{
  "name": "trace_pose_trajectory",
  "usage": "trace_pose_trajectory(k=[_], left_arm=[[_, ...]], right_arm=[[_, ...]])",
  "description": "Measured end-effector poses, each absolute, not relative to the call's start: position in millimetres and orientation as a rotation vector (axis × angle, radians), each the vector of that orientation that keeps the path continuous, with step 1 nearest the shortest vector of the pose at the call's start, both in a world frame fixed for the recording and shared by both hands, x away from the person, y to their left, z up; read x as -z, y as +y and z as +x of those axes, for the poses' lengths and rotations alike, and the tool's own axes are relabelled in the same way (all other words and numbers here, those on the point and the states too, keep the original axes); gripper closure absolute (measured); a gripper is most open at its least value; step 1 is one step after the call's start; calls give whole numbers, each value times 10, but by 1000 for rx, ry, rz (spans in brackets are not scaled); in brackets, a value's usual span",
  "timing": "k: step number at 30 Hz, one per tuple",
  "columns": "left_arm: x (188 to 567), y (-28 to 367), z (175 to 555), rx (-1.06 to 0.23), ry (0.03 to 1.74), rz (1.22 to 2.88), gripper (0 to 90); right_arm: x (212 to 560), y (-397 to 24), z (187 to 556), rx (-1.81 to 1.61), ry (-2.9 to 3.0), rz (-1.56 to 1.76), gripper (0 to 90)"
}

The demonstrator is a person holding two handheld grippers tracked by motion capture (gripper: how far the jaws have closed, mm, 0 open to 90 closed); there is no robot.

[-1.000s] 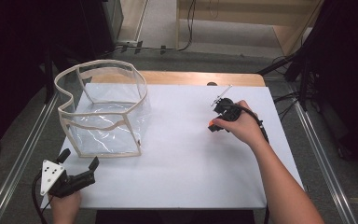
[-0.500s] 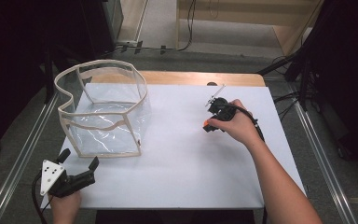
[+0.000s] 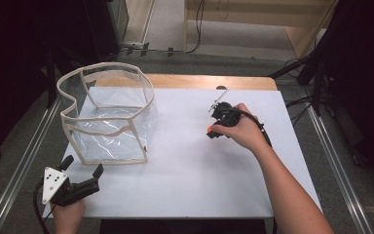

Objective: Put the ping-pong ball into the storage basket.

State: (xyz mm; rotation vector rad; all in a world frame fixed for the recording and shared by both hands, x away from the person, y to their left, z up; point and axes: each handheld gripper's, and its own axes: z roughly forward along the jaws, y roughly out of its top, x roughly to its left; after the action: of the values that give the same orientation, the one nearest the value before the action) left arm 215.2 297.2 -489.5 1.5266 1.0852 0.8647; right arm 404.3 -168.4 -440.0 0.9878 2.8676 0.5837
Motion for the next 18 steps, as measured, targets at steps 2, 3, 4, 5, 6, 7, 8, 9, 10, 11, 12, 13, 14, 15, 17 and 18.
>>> trace_pose_trajectory(k=[2,3,4,5,6,7,8,9,10,11,12,13,14,15,17,18], left_arm=[[4895,2973,2152,-865,1085,1527,0],[4895,2972,2152,-865,1085,1526,0],[4895,2973,2151,-865,1085,1528,0],[4895,2972,2152,-865,1085,1527,0],[4895,2972,2151,-865,1085,1528,0],[4895,2972,2152,-865,1084,1528,0],[4895,2972,2152,-864,1084,1527,0],[4895,2973,2152,-864,1085,1527,0],[4895,2973,2152,-864,1084,1527,0],[4895,2972,2152,-864,1084,1526,0],[4895,2972,2152,-864,1084,1527,0],[4895,2972,2152,-864,1084,1528,0],[4895,2972,2152,-864,1084,1527,0],[4895,2972,2152,-863,1084,1527,0],[4895,2972,2152,-864,1084,1527,0],[4895,2973,2152,-864,1083,1530,0]], right_arm=[[4401,-1667,4045,-585,2874,970,477],[4400,-1655,4044,-580,2875,965,477],[4397,-1630,4039,-577,2878,963,478],[4397,-1630,4039,-577,2878,963,478],[4398,-1621,4041,-580,2882,953,478],[4393,-1605,4035,-576,2881,961,478],[4392,-1597,4033,-575,2880,961,477],[4390,-1588,4034,-576,2883,952,478],[4385,-1567,4029,-580,2884,950,478],[4385,-1567,4029,-580,2884,950,478],[4383,-1559,4032,-581,2886,937,478],[4376,-1549,4029,-577,2887,940,477],[4377,-1540,4029,-590,2887,934,477],[4369,-1530,4025,-582,2887,935,477],[4358,-1507,4020,-583,2891,926,478],[4355,-1497,4020,-590,2892,917,477]])
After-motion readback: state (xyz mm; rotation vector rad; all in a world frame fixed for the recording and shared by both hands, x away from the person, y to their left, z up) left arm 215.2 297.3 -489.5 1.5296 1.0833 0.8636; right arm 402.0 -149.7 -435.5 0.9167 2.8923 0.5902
